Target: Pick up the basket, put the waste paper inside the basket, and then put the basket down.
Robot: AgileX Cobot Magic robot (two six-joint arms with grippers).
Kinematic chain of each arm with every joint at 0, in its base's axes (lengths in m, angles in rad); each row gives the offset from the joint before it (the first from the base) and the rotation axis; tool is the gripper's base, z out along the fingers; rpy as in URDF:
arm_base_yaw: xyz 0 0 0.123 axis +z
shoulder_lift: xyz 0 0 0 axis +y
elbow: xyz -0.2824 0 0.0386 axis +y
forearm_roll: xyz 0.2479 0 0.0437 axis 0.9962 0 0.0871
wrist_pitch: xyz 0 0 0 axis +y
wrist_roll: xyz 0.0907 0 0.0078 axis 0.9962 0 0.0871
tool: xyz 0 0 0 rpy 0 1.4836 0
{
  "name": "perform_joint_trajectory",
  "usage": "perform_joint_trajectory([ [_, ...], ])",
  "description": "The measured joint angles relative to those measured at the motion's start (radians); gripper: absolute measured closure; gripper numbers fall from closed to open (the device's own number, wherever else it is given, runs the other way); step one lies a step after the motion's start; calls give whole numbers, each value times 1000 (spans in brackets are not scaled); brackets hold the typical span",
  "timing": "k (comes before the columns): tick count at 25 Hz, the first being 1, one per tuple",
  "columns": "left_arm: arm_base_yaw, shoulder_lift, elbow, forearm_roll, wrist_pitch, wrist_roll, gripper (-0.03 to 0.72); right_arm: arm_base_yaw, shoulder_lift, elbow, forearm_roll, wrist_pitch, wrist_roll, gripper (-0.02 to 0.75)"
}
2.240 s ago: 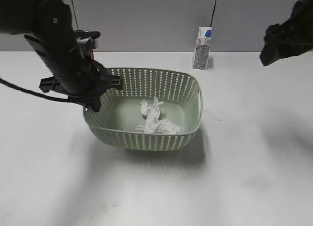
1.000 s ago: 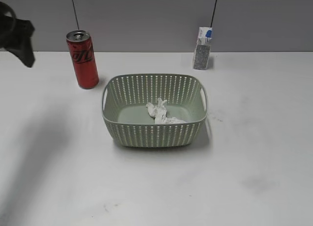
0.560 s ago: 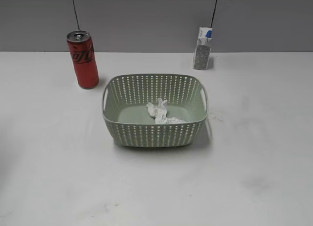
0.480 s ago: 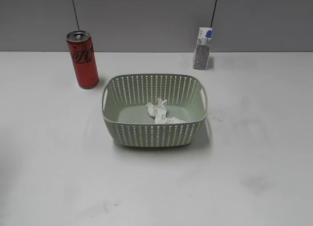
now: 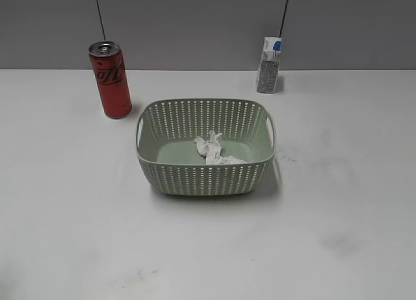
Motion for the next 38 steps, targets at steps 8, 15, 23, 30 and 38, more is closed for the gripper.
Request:
perform_joint_trajectory([
  [8,0,-422,132,-6,107,0,101,0,0,0,-1,0,2,175],
  [15,0,-590,154,-4,175,0,101,0,0,0,21,-1,3,175],
  [23,0,-589,179,-5,126,0,101,0,0,0,40,-1,3,175],
  [30,0,-589,179,-6,126,0,102,0,0,0,13,-1,45,175],
  [38,0,-589,179,-6,125,0,142,0,0,0,4,-1,56,175],
])
